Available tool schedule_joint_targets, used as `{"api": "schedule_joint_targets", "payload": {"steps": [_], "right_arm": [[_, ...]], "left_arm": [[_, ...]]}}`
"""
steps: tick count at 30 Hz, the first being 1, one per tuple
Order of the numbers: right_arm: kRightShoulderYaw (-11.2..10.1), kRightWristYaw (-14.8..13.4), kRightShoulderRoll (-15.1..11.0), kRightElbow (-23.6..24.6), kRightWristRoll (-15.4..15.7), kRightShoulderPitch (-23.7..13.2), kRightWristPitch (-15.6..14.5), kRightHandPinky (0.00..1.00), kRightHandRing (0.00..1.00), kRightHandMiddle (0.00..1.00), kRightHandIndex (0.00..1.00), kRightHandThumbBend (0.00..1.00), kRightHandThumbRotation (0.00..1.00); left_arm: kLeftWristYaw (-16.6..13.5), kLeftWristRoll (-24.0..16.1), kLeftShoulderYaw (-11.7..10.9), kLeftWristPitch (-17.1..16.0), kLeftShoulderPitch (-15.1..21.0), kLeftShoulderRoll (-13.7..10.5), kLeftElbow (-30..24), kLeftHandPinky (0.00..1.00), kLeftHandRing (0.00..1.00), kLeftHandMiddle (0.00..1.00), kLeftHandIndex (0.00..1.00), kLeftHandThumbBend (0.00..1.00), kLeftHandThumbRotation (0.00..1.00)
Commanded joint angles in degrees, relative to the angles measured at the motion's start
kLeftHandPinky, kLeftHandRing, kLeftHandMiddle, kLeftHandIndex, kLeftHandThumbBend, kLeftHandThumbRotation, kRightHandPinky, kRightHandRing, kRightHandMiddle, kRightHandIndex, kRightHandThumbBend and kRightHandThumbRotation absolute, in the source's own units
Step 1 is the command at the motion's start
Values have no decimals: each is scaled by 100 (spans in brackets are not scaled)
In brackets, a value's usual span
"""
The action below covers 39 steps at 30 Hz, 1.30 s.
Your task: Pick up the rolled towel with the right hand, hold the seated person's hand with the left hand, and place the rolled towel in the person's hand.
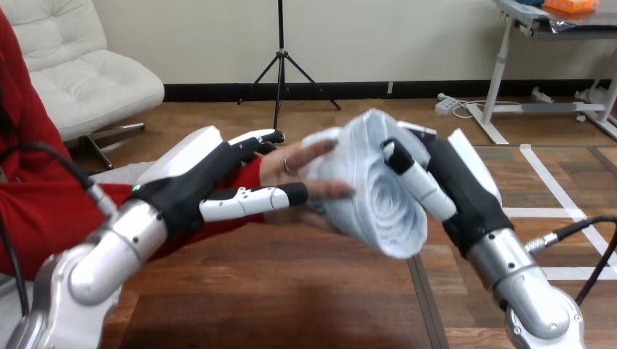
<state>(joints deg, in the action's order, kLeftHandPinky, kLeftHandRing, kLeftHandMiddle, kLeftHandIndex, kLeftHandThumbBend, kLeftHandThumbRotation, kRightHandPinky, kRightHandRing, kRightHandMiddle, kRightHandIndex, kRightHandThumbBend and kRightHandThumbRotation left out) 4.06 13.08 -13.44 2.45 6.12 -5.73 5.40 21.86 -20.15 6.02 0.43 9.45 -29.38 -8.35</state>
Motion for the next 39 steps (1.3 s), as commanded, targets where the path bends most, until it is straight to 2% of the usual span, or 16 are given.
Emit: {"api": "schedule_joint_targets", "payload": {"steps": [1,11,24,39], "right_arm": [[197,147,140,91,-141,-140,234,76,83,84,83,100,100],[157,206,109,120,-198,-4,147,78,84,84,84,100,100],[97,206,142,188,-309,168,12,80,85,85,84,100,100],[36,189,185,278,-444,379,-40,80,86,86,85,100,100]], "left_arm": [[-263,166,-152,-333,-144,122,-162,65,82,85,88,100,100],[-545,291,-246,-695,-532,199,-147,64,82,86,89,100,100],[-812,360,-309,-1084,-924,262,-54,78,86,89,89,100,100],[-1675,185,-361,-1647,-1278,681,149,70,82,86,84,100,100]]}}
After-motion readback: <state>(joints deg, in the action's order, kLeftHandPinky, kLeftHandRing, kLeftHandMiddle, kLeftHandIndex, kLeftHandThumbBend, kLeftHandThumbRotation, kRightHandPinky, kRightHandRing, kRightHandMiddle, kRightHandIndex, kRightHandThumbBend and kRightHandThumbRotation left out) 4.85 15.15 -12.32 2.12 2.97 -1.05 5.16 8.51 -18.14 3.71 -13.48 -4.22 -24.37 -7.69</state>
